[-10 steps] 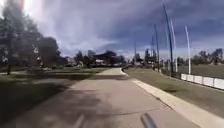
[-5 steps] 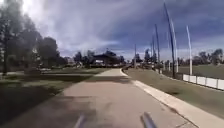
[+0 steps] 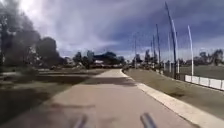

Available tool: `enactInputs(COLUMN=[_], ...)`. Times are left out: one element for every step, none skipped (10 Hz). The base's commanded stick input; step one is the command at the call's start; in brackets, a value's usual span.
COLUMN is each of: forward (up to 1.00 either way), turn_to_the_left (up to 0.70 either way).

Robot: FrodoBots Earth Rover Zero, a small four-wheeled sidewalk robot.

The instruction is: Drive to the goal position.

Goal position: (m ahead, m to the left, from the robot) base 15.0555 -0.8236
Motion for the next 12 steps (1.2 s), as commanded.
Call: enactInputs(forward=[1.0, 1.0, 1.0, 1.0, 1.0, 1.0, 1.0, 1.0, 1.0, 1.0, 1.0, 1.0], turn_to_the_left=[0.0, 0.0, 0.0, 0.0, 0.0, 0.0, 0.0, 0.0, 0.0, 0.0, 0.0, 0.0])
